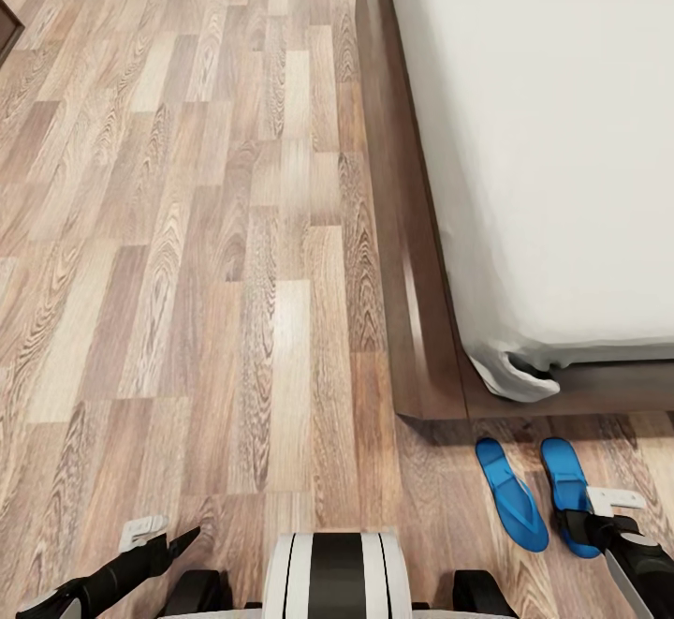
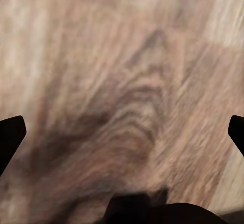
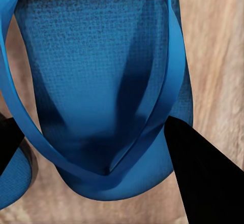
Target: In the bedroom, move the book from the bed onto either nightstand, and place the two sandals side by side next to the bed.
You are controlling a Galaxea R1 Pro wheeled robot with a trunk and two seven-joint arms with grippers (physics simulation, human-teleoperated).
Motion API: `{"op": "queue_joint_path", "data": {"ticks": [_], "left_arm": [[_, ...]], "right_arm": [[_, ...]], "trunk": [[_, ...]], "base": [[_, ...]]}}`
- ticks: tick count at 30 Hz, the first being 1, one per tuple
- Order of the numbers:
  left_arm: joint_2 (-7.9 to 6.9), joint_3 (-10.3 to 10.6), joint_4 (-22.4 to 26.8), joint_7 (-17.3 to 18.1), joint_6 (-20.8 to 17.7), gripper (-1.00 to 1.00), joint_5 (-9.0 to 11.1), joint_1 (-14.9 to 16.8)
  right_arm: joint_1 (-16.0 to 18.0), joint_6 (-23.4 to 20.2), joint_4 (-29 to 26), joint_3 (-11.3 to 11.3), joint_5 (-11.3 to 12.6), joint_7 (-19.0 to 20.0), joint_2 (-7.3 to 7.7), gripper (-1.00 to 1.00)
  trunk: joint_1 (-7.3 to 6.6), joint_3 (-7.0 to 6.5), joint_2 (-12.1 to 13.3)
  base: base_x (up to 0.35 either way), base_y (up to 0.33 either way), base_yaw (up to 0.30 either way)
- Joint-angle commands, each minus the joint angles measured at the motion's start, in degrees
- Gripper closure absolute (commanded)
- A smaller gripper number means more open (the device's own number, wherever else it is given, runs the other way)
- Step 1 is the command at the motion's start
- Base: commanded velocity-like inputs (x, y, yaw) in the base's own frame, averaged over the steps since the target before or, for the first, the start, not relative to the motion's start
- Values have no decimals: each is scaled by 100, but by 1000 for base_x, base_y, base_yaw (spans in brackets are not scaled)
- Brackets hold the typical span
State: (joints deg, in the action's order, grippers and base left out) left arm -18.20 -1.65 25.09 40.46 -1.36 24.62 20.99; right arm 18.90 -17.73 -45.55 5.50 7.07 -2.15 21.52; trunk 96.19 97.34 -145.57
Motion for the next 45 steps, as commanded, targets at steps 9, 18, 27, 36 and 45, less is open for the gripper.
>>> {"op": "queue_joint_path", "data": {"ticks": [9, 18, 27, 36, 45], "left_arm": [[-3, -10, -4, 24, -13, -100, 20, 2], [-1, -10, -4, 16, -17, -100, 20, 2], [0, -10, -4, 21, -22, -100, 17, 2], [0, -10, -4, 23, -22, -100, 21, 2], [-1, -10, -4, 23, -22, -100, 17, 2]], "right_arm": [[0, -29, -15, -1, 59, -31, 2, 100], [0, -29, -15, 3, 58, -31, 2, 100], [0, -29, -15, 2, 58, -31, 2, 100], [0, -29, -15, 2, 58, -31, 2, 100], [0, -29, -15, 0, 58, -31, 2, 100]], "trunk": [[-1, 3, -1], [-1, 3, -1], [15, 136, -9], [17, 158, -10], [30, 269, -17]], "base": [[68, 0, 0], [12, 0, 0], [0, 0, 0], [0, 0, 0], [0, 0, 0]]}}
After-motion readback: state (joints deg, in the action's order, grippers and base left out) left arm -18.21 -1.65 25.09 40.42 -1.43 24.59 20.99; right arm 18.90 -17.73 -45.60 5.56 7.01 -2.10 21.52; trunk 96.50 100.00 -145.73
